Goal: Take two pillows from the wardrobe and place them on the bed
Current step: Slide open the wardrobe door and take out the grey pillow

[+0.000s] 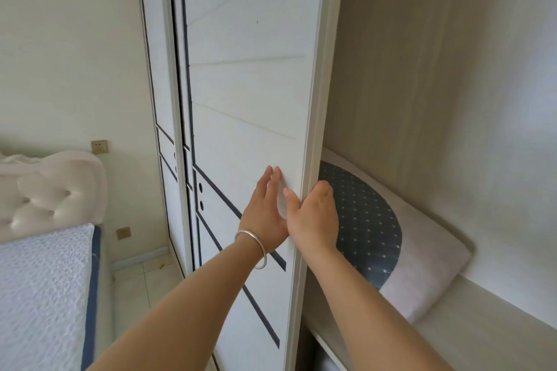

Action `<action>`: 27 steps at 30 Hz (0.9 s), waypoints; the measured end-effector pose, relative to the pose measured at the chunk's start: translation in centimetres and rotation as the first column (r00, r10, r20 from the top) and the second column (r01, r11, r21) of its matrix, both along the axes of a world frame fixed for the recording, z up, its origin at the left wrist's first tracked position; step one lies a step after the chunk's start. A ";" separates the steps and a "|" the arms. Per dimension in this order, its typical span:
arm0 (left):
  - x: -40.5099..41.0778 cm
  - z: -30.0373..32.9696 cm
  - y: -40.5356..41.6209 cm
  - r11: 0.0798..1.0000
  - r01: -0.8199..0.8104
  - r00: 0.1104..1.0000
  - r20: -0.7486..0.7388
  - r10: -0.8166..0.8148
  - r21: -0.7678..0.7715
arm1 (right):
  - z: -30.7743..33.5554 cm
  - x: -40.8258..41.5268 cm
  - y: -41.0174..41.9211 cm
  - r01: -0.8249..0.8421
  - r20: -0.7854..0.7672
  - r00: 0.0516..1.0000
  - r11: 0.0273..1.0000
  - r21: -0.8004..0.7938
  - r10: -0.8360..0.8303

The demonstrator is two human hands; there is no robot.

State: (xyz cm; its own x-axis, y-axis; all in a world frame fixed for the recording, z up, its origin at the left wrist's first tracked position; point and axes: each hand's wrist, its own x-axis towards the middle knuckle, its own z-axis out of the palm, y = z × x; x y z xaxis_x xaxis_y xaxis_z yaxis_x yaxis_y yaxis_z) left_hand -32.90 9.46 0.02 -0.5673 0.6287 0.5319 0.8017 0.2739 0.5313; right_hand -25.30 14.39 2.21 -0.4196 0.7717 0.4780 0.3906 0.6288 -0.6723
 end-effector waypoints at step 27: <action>-18.6 0.4 1.9 0.998 -0.059 0.998 -0.009 0.059 -0.023 | 1.0 -17.8 2.7 -0.072 0.172 0.983 0.996 0.061 0.060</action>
State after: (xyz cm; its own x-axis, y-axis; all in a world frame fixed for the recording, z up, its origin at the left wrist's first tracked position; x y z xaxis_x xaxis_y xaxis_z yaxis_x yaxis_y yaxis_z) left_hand -51.45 11.40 0.45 -0.5993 0.6067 0.5223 0.7881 0.3328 0.5178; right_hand -43.09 17.10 3.26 -0.5477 0.7086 0.4448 0.4515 0.6979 -0.5560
